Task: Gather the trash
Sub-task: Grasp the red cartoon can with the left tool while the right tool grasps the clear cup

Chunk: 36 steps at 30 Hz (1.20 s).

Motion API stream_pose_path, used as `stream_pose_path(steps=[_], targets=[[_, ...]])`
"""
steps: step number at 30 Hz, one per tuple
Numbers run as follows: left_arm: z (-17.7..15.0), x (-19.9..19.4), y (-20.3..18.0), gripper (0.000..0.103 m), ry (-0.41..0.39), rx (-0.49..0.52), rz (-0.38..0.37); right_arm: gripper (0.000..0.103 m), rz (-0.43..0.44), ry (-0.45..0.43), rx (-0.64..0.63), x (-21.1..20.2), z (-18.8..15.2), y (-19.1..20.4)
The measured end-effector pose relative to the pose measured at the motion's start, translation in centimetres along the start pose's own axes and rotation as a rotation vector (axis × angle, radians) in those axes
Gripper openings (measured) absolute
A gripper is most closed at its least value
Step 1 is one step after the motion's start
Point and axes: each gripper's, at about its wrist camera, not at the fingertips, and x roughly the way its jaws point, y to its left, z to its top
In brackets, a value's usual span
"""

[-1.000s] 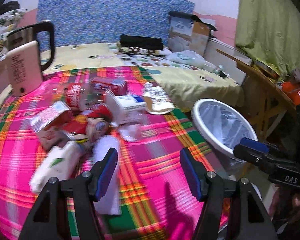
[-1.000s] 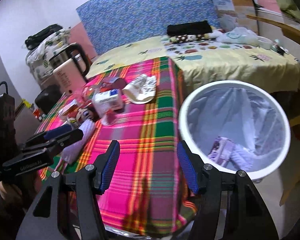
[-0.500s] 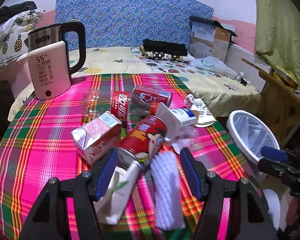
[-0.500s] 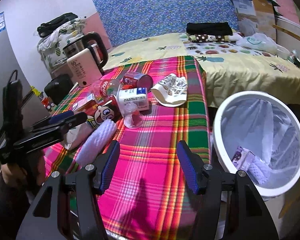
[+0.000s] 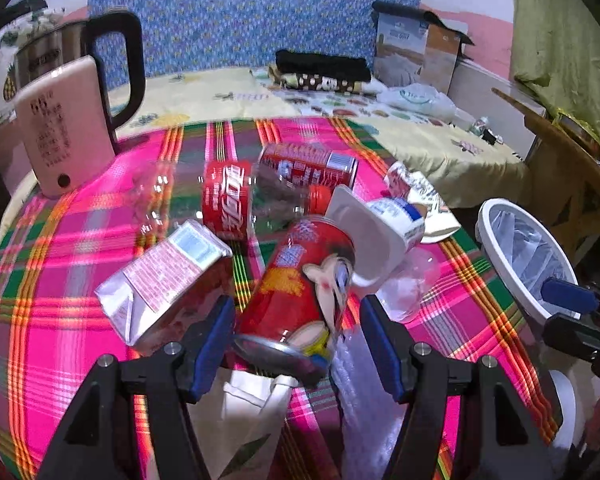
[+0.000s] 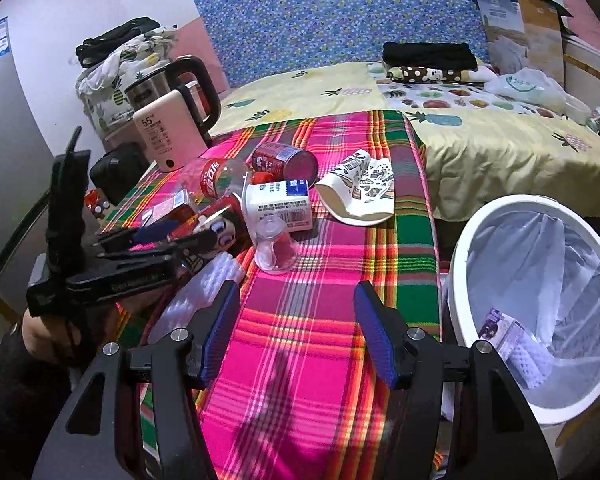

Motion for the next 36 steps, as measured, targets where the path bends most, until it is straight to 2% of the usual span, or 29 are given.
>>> stream_pose_path(steps=[6, 11, 13, 14, 21, 27, 30, 32, 36], targets=[[-0.4, 0.8, 0.6, 0.067, 0.047, -0.055, -0.030, 0.061, 0.002, 0.010, 0.005, 0.9, 0.4, -0.1], [0.4, 0.6, 0.9, 0.067, 0.034, -0.090, -0.051, 0.061, 0.010, 0.019, 0.008, 1.7, 0.9, 0.0], [0.5, 0.7, 1.0, 0.062, 0.028, -0.094, -0.048, 0.061, 0.014, 0.018, 0.005, 2.1, 1.1, 0.1], [0.5, 0.7, 1.0, 0.056, 0.027, -0.092, -0.040, 0.061, 0.014, 0.021, 0.003, 2.4, 1.2, 0.1], [0.0, -0.7, 1.6, 0.055, -0.011, -0.112, -0.067, 0.058, 0.024, 0.034, -0.021, 3.9, 1.8, 0.8], [0.0, -2.0, 2.1, 0.055, -0.048, -0.116, -0.075, 0.052, 0.030, 0.054, -0.039, 5.5, 2.3, 1.2], [0.0, -1.8, 2.5, 0.055, -0.047, -0.129, -0.077, 0.046, 0.027, 0.066, -0.041, 6.3, 2.5, 1.2], [0.1, -1.8, 2.6, 0.055, -0.048, -0.135, -0.081, 0.031, 0.025, 0.072, -0.044, 6.7, 2.6, 1.1], [0.1, -2.3, 2.4, 0.055, -0.060, -0.133, -0.083, 0.030, 0.020, 0.064, -0.044, 6.3, 2.5, 1.1]])
